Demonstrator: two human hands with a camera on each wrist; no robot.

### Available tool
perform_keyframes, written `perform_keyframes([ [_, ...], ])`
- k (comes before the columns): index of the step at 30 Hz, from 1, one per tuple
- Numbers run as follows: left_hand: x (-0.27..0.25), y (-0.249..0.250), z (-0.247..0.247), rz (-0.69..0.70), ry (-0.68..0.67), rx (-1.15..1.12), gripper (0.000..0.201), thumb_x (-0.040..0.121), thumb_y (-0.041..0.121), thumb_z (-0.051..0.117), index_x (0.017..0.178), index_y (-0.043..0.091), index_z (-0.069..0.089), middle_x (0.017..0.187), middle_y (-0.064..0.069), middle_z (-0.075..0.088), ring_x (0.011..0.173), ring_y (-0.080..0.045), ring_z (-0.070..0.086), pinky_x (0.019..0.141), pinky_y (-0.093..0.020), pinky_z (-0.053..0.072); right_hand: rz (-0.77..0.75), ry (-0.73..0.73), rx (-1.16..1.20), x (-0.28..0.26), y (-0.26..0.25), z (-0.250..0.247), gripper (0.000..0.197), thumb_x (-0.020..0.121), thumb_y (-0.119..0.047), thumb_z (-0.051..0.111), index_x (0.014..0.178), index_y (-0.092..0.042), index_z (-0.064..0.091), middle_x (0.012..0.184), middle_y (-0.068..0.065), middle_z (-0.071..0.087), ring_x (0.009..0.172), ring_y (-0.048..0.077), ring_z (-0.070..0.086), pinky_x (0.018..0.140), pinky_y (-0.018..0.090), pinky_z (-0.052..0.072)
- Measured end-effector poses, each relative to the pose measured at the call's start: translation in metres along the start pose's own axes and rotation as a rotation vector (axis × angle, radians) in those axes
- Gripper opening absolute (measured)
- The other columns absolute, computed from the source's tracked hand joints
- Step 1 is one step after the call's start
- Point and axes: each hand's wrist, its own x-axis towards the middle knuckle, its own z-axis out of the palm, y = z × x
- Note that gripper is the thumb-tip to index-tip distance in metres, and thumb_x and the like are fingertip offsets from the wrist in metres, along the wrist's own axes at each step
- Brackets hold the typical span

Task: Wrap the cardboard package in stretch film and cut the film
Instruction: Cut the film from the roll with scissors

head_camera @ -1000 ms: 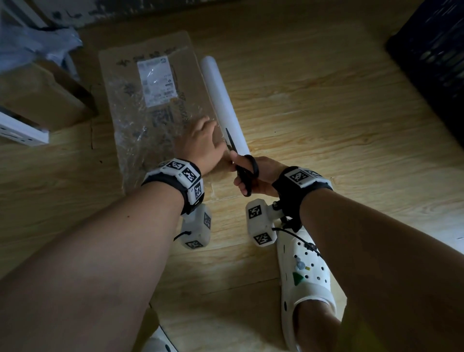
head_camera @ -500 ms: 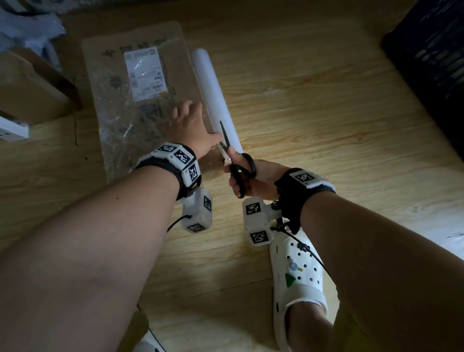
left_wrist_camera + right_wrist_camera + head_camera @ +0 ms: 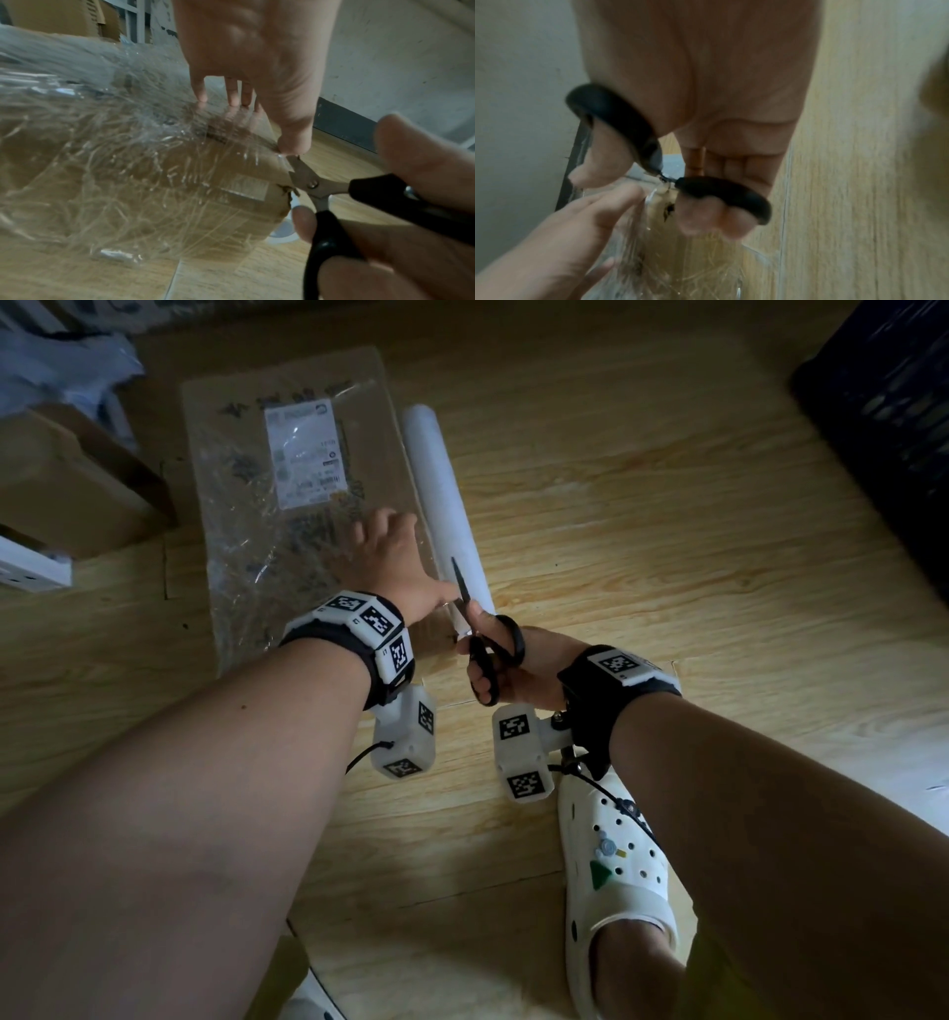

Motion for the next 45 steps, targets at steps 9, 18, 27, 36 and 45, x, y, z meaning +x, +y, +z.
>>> perform_keyframes([
  [9, -0.002, -0.010, -0.001, 0.040, -0.009, -0.017, 0.081, 0.070, 0.040, 0.076, 0.139, 0.021, 0.036, 0.145, 0.001, 0.028, 0.135, -0.027, 0.021, 0.104, -0.039, 0.032, 0.034, 0.006, 0.024, 0.003, -0.004, 0.000, 0.043, 0.092, -0.050, 0.052, 0.086, -0.007, 0.054, 0.058, 0.001, 0.049, 0.046, 0.012, 0.046, 0.044, 0.020, 0.045],
  [18, -0.004, -0.013, -0.001, 0.043, -0.009, -0.026, 0.082, 0.070, 0.042, 0.076, 0.139, 0.022, 0.037, 0.145, 0.002, 0.027, 0.136, -0.027, 0.021, 0.106, -0.040, 0.031, 0.017, -0.034, -0.024, -0.003, -0.006, 0.003, 0.048, 0.093, -0.055, 0.046, 0.092, -0.007, 0.054, 0.064, 0.005, 0.054, 0.049, 0.016, 0.052, 0.048, 0.021, 0.049],
  [27, -0.006, -0.015, 0.000, 0.062, -0.018, -0.002, 0.086, 0.067, 0.048, 0.078, 0.138, 0.023, 0.037, 0.144, 0.001, 0.028, 0.135, -0.026, 0.021, 0.106, -0.040, 0.030, 0.041, 0.013, -0.015, 0.003, -0.004, 0.013, 0.044, 0.093, -0.049, 0.052, 0.087, -0.006, 0.053, 0.062, 0.007, 0.050, 0.048, 0.017, 0.049, 0.046, 0.022, 0.047],
  [36, -0.010, -0.021, -0.003, 0.084, -0.050, -0.027, 0.085, 0.066, 0.038, 0.079, 0.137, 0.022, 0.036, 0.144, 0.001, 0.027, 0.134, -0.027, 0.022, 0.105, -0.040, 0.032, 0.027, 0.045, -0.020, 0.000, -0.011, 0.002, 0.043, 0.092, -0.046, 0.056, 0.091, -0.003, 0.056, 0.057, 0.002, 0.050, 0.040, 0.009, 0.048, 0.042, 0.018, 0.045],
  [45, -0.008, -0.025, 0.000, 0.093, -0.030, -0.011, 0.077, 0.064, 0.043, 0.078, 0.128, 0.026, 0.039, 0.137, 0.004, 0.030, 0.130, -0.027, 0.025, 0.105, -0.046, 0.032, 0.145, -0.020, -0.100, -0.014, -0.015, -0.004, 0.056, 0.086, -0.060, 0.054, 0.095, -0.005, 0.055, 0.061, 0.006, 0.057, 0.053, 0.018, 0.052, 0.056, 0.027, 0.048],
])
